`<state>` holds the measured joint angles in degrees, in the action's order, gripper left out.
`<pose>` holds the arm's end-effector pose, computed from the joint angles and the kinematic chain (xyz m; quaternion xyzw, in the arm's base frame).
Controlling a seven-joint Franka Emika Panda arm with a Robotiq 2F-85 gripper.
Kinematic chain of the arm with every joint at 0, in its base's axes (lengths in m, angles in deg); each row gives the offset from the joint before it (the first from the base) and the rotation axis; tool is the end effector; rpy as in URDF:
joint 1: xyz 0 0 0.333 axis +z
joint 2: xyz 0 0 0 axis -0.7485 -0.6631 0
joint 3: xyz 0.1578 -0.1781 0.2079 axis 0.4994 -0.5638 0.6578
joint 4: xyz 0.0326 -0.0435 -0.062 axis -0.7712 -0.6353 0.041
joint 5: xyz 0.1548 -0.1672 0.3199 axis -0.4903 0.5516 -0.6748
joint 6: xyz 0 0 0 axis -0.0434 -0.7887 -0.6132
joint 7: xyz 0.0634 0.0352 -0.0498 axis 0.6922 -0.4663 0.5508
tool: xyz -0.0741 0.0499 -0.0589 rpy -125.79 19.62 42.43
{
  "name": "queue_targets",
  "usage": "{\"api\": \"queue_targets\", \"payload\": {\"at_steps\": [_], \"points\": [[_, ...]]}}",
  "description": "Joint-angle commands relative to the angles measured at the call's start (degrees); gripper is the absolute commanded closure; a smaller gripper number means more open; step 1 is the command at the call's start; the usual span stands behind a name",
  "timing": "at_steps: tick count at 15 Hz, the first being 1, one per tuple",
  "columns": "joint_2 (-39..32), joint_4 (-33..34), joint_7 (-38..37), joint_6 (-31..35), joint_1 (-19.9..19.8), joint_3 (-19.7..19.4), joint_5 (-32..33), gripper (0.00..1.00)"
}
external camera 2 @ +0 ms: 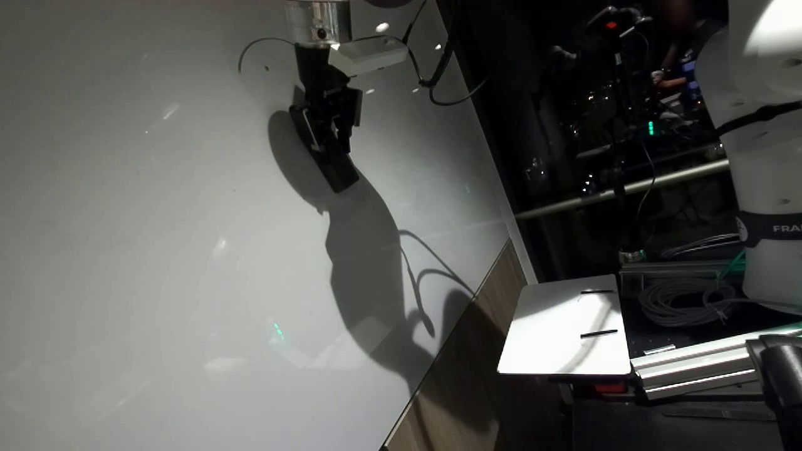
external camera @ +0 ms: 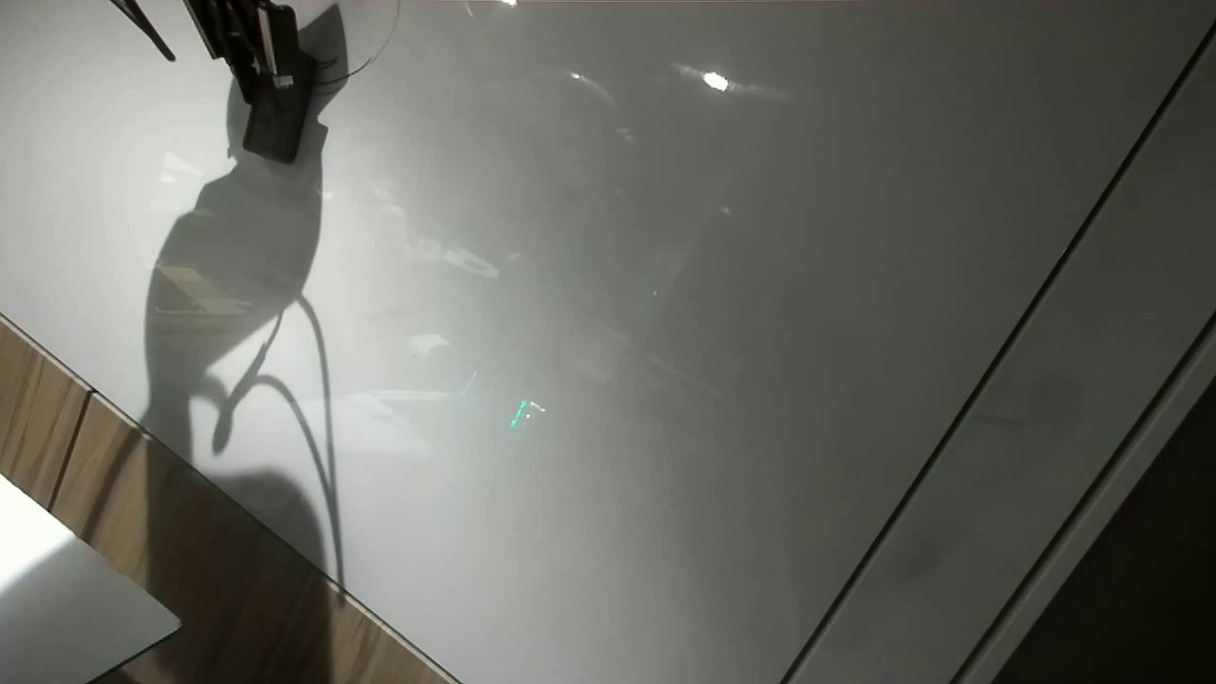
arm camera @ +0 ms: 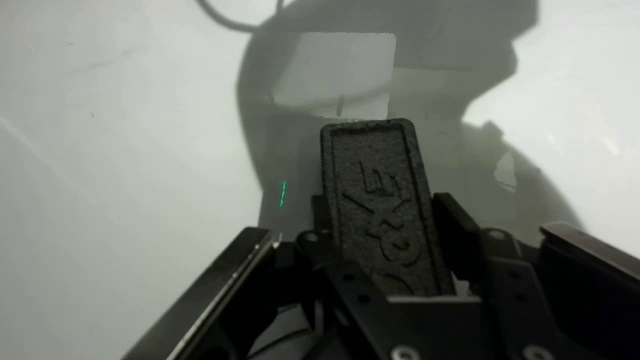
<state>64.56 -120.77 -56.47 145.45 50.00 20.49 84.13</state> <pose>0.4875 0.1730 0.5892 0.9472 -0.0498 0.3010 0.0987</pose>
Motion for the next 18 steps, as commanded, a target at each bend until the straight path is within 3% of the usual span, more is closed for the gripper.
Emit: {"api": "queue_targets", "payload": {"at_steps": [1,14,18], "points": [[-4.6,4.5,-0.6,1.8,-2.3,-1.9,3.4,0.72],[-2.5,10.2,4.8,-5.3,-2.4,-5.2,2.2,0.72],[0.6,12.8,6.1,-13.4,-1.0,-4.8,-1.3,0.72]]}}
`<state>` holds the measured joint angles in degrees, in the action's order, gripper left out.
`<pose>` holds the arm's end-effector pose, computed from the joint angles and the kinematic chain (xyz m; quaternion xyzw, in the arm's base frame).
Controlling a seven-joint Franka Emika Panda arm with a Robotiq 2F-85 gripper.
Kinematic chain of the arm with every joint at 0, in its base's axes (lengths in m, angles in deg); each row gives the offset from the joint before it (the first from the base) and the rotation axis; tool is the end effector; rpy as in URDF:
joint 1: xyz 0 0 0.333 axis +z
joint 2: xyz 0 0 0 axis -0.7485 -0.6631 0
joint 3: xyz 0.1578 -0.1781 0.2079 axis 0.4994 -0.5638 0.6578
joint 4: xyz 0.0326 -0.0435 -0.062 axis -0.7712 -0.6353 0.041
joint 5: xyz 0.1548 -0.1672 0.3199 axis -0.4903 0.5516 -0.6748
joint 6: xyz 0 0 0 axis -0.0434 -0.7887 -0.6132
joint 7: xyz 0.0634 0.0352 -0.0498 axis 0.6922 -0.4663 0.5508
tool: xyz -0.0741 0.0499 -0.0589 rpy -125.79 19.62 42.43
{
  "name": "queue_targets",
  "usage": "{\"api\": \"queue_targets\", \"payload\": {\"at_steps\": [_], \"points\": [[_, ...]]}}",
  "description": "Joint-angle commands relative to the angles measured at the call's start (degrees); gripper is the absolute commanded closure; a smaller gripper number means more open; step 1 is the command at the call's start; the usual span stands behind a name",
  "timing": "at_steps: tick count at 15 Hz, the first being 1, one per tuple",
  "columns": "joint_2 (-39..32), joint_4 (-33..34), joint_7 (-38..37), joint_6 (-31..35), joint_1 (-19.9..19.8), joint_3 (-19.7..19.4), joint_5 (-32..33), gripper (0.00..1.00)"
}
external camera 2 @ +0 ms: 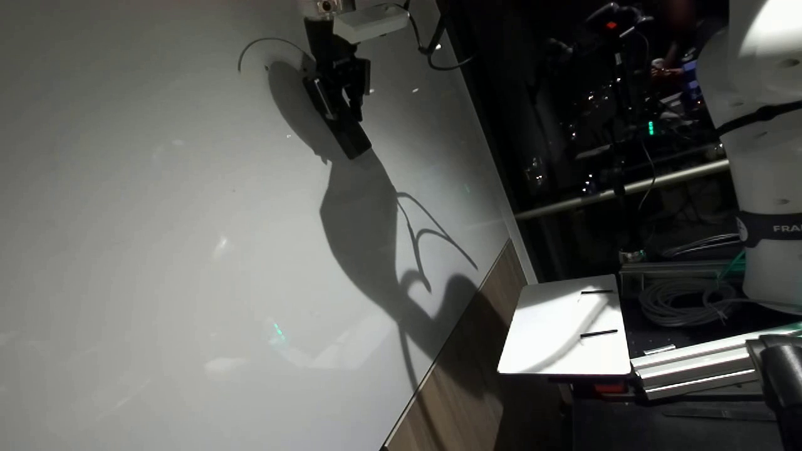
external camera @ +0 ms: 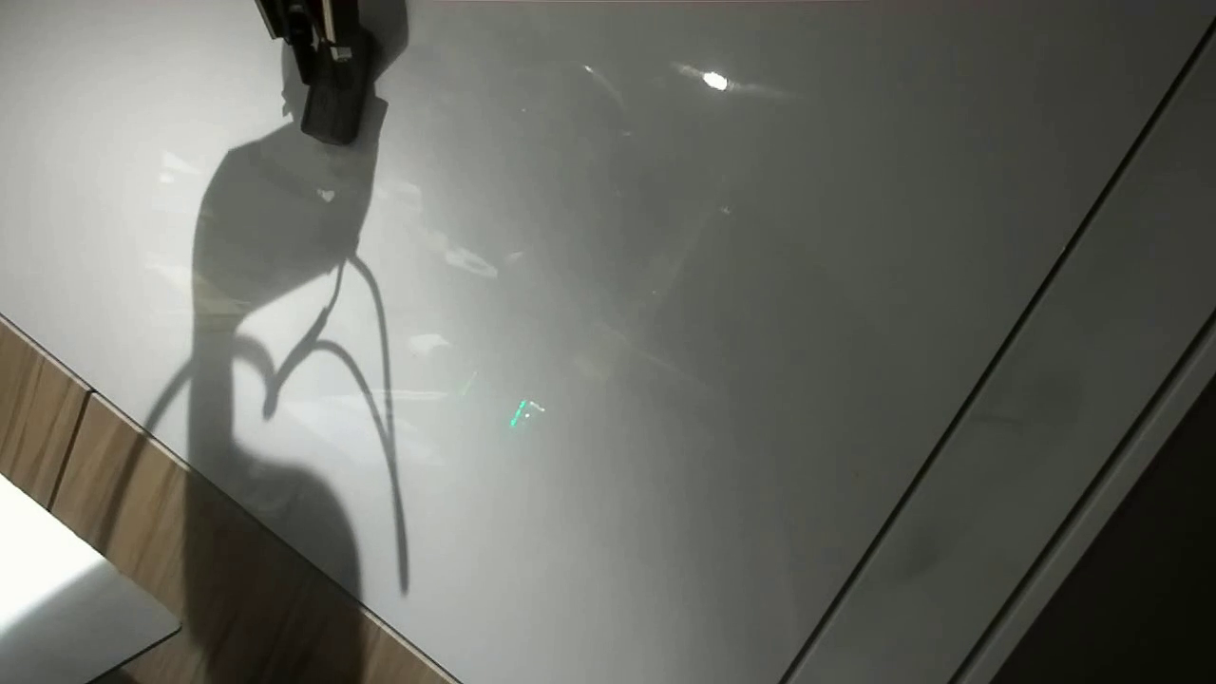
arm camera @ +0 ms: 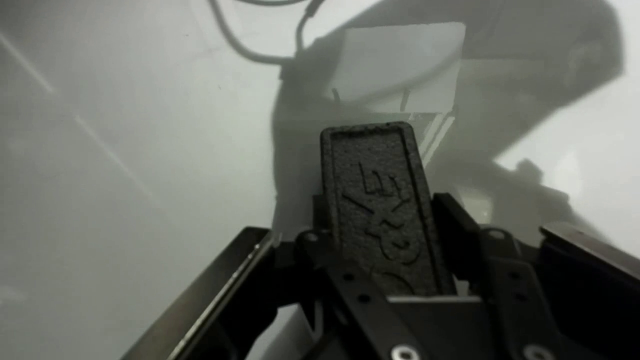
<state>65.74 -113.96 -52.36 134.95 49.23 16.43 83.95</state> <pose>0.4906 0.1191 0.6434 0.9465 -0.0906 0.2793 0.1337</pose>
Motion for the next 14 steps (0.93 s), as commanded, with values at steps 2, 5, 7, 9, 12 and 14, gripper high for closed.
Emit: {"api": "queue_targets", "payload": {"at_steps": [2,5,7,9,12,14], "points": [[1.7,6.3,2.6,-5.3,0.3,-0.8,-1.9,0.72],[3.6,7.5,3.6,-5.8,0.0,-0.9,-1.6,0.72],[3.0,8.3,4.4,-4.0,-0.7,-1.4,-1.2,0.72],[2.8,8.3,4.9,-2.9,-0.9,-1.6,-1.3,0.72],[1.1,8.9,5.0,-1.5,-1.0,-1.4,-1.3,0.72],[0.1,9.6,4.8,-1.3,-0.8,-1.2,-1.4,0.72]]}}
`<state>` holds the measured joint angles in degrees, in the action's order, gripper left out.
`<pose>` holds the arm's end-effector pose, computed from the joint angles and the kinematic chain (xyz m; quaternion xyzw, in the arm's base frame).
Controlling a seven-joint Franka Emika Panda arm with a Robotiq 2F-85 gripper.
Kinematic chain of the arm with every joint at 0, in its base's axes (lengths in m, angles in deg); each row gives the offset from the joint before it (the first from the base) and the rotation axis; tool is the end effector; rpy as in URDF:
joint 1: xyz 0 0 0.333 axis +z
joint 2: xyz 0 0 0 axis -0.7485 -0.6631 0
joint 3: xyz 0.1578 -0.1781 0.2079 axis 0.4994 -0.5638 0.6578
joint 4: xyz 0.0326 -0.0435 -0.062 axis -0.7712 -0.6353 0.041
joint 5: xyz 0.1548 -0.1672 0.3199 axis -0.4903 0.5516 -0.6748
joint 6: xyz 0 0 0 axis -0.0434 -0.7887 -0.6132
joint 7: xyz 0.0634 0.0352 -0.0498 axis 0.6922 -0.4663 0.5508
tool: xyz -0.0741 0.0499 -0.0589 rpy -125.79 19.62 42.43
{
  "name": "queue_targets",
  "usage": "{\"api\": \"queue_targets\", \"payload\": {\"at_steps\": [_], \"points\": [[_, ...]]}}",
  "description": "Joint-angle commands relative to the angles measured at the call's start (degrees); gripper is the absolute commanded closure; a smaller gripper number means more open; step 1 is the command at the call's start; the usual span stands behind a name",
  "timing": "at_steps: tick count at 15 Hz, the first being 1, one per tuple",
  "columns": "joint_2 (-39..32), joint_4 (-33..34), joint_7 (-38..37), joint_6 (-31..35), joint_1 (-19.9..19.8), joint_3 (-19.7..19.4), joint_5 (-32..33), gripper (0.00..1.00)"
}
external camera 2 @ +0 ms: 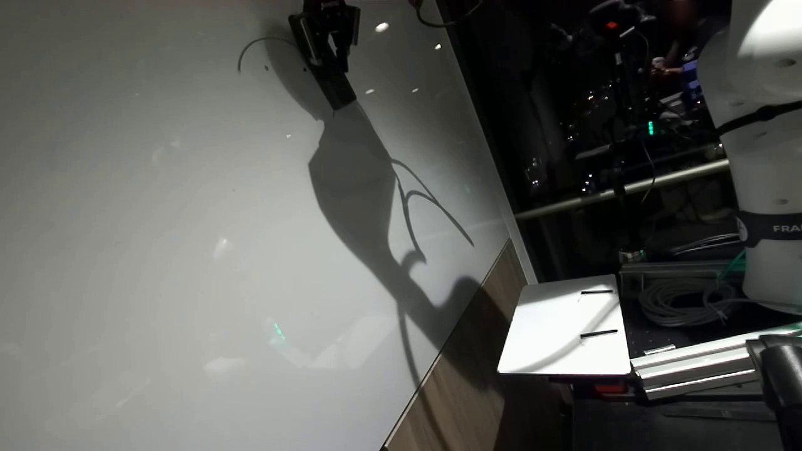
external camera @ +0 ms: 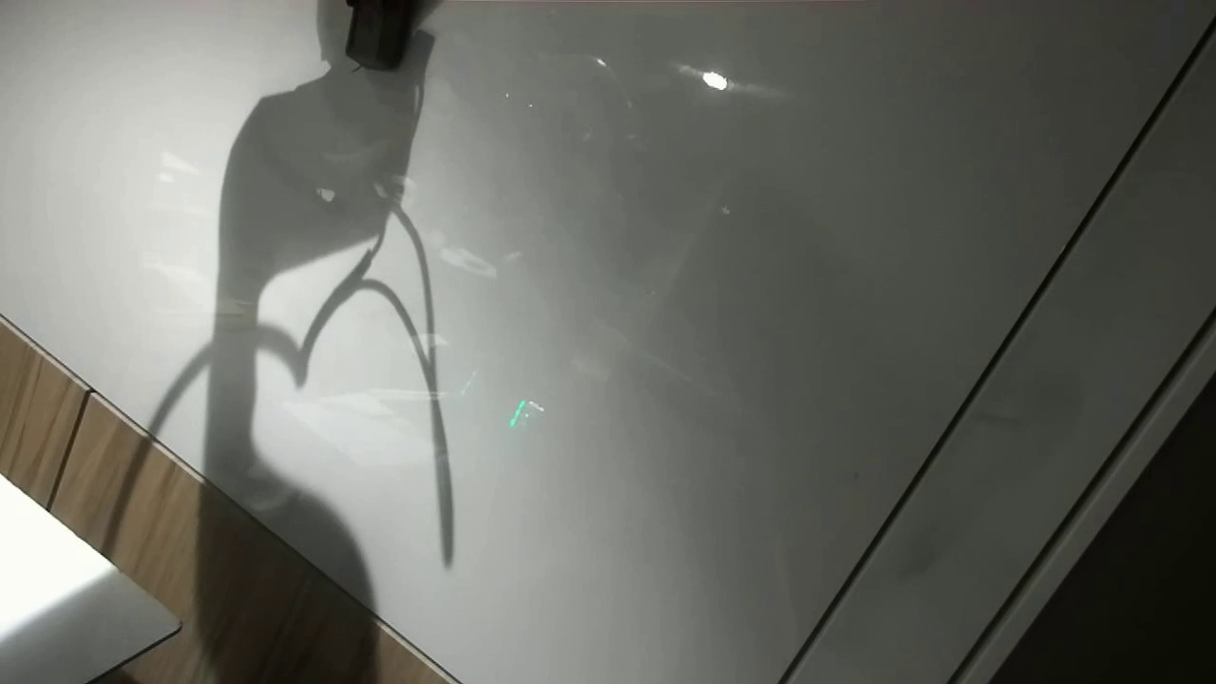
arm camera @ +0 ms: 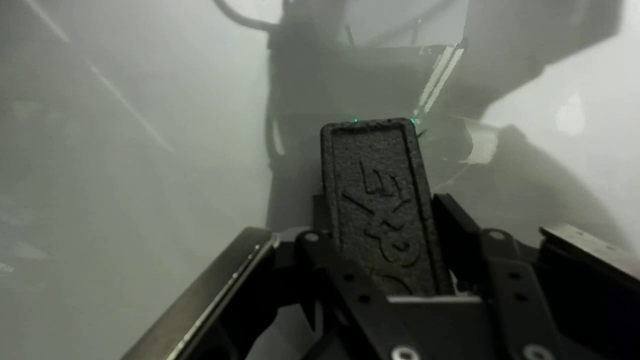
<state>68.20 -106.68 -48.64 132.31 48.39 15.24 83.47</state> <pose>0.4734 0.1009 0.7246 0.9304 -0.0958 0.3292 0.1295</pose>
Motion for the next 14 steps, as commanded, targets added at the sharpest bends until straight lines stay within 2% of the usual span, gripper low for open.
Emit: {"api": "queue_targets", "payload": {"at_steps": [1,9,14], "points": [[-1.5,2.4,0.9,0.3,0.5,0.6,-1.3,0.72],[-2.3,3.7,1.3,1.7,1.7,1.8,-1.3,0.72],[-3.6,2.6,2.2,3.4,1.0,0.5,-0.5,0.72]]}}
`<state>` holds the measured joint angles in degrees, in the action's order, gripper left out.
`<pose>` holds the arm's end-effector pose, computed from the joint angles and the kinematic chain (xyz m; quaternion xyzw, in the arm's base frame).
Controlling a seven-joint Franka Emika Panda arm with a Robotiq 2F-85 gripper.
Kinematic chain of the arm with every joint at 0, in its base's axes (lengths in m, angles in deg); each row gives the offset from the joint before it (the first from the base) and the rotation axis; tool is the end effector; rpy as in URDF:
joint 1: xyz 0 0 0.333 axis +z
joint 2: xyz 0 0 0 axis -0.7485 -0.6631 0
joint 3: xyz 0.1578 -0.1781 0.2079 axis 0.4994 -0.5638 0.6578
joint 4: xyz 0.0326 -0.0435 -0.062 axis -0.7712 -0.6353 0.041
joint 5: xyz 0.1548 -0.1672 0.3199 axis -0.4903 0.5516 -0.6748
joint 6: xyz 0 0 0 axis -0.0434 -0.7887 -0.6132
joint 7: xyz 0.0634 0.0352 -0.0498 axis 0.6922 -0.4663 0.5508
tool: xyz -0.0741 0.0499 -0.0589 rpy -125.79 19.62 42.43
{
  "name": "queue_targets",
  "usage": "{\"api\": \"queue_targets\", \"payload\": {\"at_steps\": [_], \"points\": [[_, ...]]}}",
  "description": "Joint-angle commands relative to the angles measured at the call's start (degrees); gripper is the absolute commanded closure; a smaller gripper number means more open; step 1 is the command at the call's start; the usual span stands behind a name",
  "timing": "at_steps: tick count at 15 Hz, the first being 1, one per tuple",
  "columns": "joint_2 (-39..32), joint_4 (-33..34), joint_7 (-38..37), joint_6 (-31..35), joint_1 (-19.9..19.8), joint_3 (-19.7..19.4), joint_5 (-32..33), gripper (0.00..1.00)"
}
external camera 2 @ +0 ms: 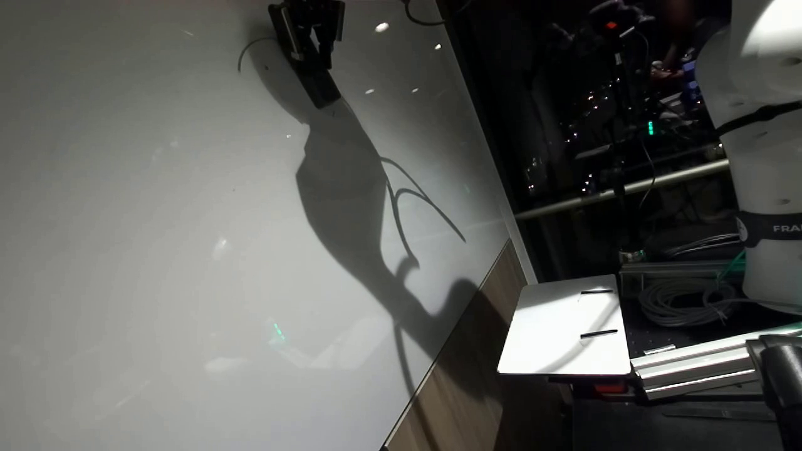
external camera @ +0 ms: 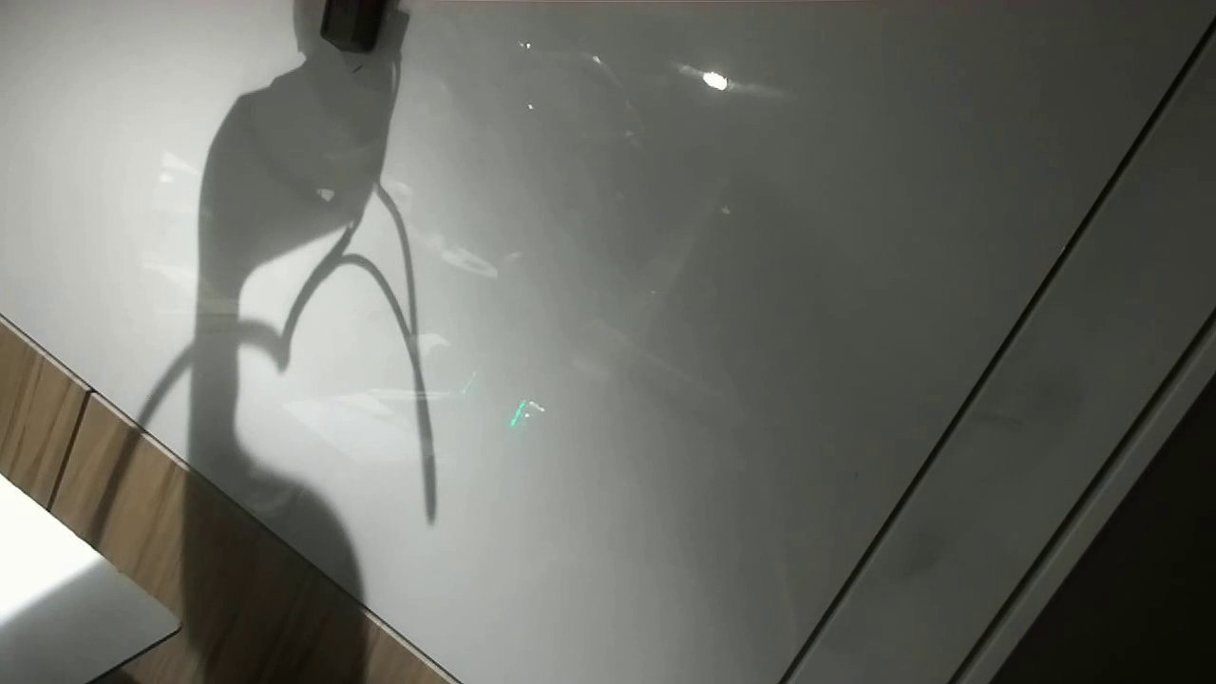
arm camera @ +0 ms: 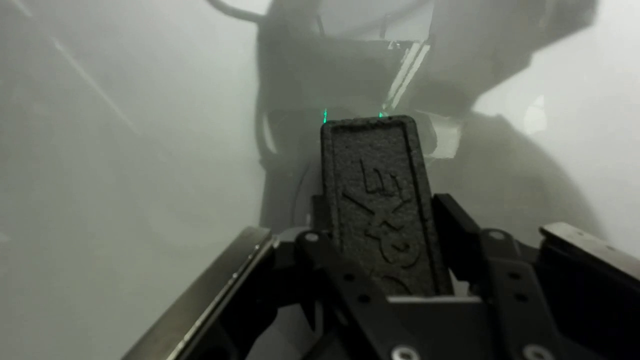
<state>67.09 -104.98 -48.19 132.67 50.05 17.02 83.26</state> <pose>0.4721 0.1338 0.7300 0.9310 -0.0636 0.3393 0.1191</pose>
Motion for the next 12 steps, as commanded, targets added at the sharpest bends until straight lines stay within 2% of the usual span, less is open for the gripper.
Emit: {"api": "queue_targets", "payload": {"at_steps": [1,5,12], "points": [[-2.6,0.6,1.9,3.3,-0.8,-1.5,-0.1,0.72],[-2.8,-1.0,2.4,3.7,-1.2,-2.6,-0.3,0.72],[-2.8,-1.0,1.6,2.8,-1.3,-2.2,0.5,0.72]]}}
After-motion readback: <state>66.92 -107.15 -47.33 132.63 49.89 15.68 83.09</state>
